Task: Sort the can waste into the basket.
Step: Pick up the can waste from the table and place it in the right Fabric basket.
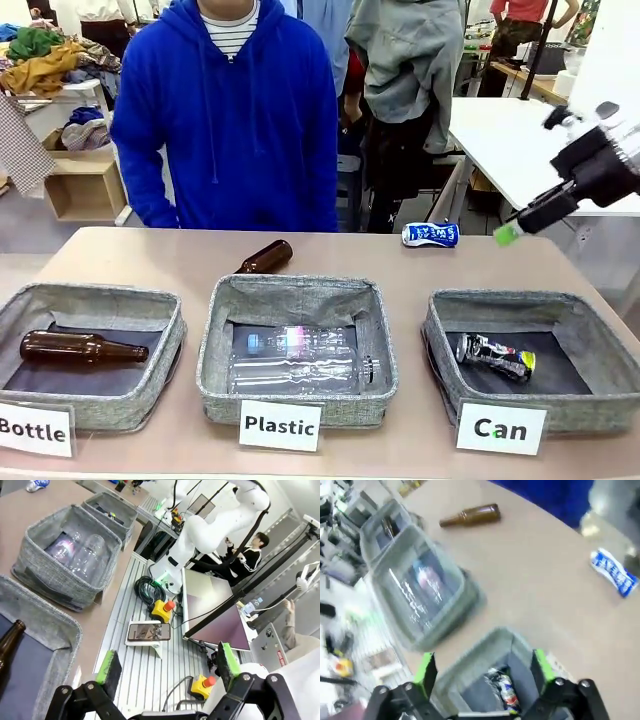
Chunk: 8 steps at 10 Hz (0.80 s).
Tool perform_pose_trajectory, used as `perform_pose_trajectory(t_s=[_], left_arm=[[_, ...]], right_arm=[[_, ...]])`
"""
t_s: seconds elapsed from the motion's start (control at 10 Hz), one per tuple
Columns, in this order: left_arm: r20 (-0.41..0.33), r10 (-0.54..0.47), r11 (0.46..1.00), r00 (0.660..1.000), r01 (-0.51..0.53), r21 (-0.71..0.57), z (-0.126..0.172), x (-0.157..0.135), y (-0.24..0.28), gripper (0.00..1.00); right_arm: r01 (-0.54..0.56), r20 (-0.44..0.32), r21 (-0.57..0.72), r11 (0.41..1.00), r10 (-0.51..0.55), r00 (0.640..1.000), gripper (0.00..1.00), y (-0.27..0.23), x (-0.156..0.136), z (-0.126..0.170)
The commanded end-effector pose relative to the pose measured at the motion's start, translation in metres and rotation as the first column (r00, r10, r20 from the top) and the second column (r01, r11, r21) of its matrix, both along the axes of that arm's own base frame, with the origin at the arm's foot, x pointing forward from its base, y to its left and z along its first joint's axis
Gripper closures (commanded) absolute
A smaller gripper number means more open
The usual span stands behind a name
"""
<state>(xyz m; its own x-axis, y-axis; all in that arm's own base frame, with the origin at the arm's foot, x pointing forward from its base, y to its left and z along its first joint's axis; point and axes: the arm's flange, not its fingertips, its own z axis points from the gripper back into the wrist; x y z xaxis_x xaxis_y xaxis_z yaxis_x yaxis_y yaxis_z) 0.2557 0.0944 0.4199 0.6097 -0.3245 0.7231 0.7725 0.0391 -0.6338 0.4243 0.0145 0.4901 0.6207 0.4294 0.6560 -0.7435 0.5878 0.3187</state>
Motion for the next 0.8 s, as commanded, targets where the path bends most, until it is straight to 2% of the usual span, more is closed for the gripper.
perform_pose_trajectory(t_s=[0.0,0.1,0.2,0.3,0.7], left_arm=[[-0.005,0.001,1.000,1.000,-0.001,-0.013,0.002,-0.002,0.002,0.00],[-0.005,0.001,1.000,1.000,-0.001,-0.013,0.002,-0.002,0.002,0.00],[-0.005,0.001,1.000,1.000,-0.001,-0.013,0.002,-0.002,0.002,0.00],[-0.005,0.001,1.000,1.000,-0.001,-0.013,0.002,-0.002,0.002,0.00],[-0.005,0.001,1.000,1.000,-0.001,-0.013,0.002,-0.002,0.002,0.00]], right_arm=[[-0.044,0.159,0.768,0.639,-0.123,0.980,0.00,-0.011,0.022,-0.013],[-0.053,0.133,0.821,0.569,-0.101,0.986,0.00,-0.016,0.035,-0.018],[-0.031,0.096,0.819,0.572,-0.085,0.992,0.00,-0.012,0.050,-0.024],[0.065,0.031,0.318,0.946,-0.079,0.996,0.00,-0.018,0.013,0.000],[0.065,0.031,0.318,0.946,-0.079,0.996,0.00,-0.018,0.013,0.000]])
